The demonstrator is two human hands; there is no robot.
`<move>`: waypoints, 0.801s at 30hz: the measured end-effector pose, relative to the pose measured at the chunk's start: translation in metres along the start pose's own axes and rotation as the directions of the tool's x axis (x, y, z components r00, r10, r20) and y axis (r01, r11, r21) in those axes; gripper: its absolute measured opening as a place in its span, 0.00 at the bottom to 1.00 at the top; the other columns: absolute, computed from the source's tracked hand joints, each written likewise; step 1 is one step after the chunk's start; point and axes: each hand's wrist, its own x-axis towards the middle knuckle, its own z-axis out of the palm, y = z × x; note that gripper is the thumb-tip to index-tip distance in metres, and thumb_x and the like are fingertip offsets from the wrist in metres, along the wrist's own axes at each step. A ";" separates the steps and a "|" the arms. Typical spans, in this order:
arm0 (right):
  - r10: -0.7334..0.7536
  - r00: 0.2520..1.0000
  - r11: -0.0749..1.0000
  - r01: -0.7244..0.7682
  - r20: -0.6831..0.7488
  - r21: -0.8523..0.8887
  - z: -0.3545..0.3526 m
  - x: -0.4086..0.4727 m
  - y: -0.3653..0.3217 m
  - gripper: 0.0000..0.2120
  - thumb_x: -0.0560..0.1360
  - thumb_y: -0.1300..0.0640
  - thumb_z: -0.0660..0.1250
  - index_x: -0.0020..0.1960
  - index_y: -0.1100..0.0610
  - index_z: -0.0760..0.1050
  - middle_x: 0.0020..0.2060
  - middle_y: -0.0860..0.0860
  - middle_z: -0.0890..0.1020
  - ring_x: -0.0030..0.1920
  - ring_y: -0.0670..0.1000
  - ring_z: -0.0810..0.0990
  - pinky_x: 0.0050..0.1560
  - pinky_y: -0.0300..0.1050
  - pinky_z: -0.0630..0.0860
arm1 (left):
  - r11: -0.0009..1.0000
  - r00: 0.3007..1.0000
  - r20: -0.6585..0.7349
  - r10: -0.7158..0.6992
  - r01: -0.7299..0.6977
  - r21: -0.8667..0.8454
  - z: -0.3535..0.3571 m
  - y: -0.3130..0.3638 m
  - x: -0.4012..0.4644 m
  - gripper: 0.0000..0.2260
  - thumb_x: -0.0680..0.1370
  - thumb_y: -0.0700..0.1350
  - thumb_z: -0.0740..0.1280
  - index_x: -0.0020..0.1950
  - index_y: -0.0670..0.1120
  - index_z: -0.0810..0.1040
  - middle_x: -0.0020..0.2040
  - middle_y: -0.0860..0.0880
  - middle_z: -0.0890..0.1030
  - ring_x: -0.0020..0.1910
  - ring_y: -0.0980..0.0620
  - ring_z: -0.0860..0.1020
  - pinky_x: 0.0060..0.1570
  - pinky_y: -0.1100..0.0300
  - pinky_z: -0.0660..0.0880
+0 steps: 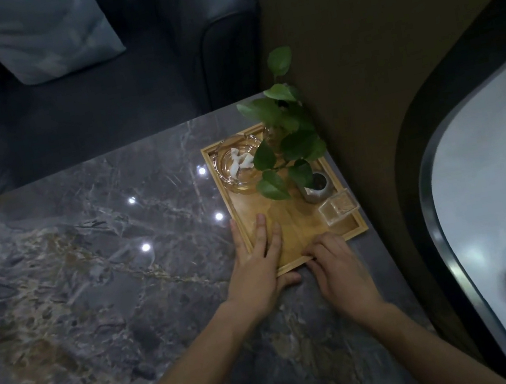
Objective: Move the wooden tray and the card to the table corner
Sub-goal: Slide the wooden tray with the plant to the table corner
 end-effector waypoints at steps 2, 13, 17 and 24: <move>0.010 1.000 1.000 -0.010 0.000 0.002 -0.002 0.000 0.002 0.07 0.75 0.59 0.66 0.53 0.56 0.78 0.50 0.52 0.77 0.53 0.51 0.74 0.54 0.42 0.73 | 1.000 1.000 0.002 0.005 -0.005 0.022 0.000 0.002 0.004 0.44 0.74 0.69 0.57 0.80 0.51 0.39 0.79 0.48 0.32 0.68 0.31 0.21 0.73 0.38 0.40; 0.057 0.998 0.998 -0.056 -0.009 0.036 -0.010 0.001 0.017 0.08 0.74 0.61 0.68 0.52 0.57 0.78 0.51 0.52 0.78 0.55 0.50 0.73 0.56 0.39 0.70 | 0.992 0.999 -0.021 0.047 -0.044 0.115 0.005 0.014 0.022 0.43 0.74 0.71 0.52 0.80 0.50 0.39 0.78 0.46 0.31 0.62 0.35 0.14 0.69 0.39 0.33; 0.064 0.998 0.997 -0.064 -0.004 0.046 -0.013 0.001 0.020 0.08 0.74 0.63 0.69 0.53 0.58 0.78 0.52 0.53 0.78 0.56 0.51 0.73 0.56 0.41 0.71 | 0.989 0.998 -0.034 0.044 -0.039 0.141 0.006 0.021 0.024 0.43 0.75 0.70 0.52 0.80 0.49 0.38 0.80 0.44 0.34 0.60 0.35 0.13 0.68 0.38 0.32; 0.076 0.997 0.997 -0.075 -0.024 0.030 -0.013 -0.004 0.013 0.09 0.74 0.62 0.67 0.55 0.58 0.77 0.54 0.53 0.76 0.59 0.52 0.73 0.60 0.48 0.74 | 0.997 0.999 -0.008 0.048 -0.048 0.057 0.000 0.022 0.017 0.43 0.75 0.71 0.52 0.80 0.49 0.38 0.79 0.46 0.32 0.68 0.30 0.22 0.71 0.37 0.36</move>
